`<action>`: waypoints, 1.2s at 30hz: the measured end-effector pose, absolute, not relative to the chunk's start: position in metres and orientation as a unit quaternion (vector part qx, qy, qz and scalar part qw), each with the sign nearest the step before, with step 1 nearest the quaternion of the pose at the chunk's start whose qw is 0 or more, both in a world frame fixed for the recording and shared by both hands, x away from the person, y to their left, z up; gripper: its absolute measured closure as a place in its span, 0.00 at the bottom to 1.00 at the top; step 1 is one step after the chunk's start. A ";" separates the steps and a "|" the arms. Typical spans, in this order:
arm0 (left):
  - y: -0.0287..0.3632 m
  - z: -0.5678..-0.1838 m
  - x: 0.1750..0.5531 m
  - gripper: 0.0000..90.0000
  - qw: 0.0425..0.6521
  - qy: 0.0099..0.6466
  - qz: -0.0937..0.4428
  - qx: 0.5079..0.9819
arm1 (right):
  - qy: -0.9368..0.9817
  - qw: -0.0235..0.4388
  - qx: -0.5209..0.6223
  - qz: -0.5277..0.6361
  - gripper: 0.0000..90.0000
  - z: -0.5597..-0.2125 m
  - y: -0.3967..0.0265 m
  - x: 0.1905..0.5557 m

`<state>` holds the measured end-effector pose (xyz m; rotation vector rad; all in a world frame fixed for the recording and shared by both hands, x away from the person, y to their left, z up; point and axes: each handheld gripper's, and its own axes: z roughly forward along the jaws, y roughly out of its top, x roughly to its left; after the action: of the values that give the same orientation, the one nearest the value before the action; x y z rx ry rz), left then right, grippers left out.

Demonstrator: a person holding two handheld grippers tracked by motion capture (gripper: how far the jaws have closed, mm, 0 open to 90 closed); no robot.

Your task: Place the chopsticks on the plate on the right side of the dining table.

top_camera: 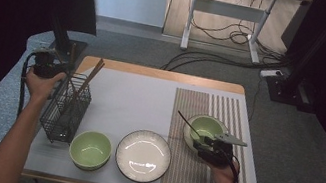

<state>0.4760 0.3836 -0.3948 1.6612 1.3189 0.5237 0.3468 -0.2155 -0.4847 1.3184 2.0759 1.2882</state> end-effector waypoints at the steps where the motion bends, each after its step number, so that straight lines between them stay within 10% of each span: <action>1: 0.384 -0.393 0.473 0.93 0.463 0.533 0.218 0.674 | 0.735 0.182 0.467 0.456 0.52 -0.485 -0.216 0.347; 36: 0.396 -0.327 0.406 0.94 0.557 0.475 0.259 0.630 | 0.735 0.177 0.458 0.467 0.51 -0.482 -0.210 0.349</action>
<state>0.4061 0.3963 -0.3270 1.4862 1.1217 0.6115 0.3494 -0.2102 -0.4820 1.2973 2.0795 1.3221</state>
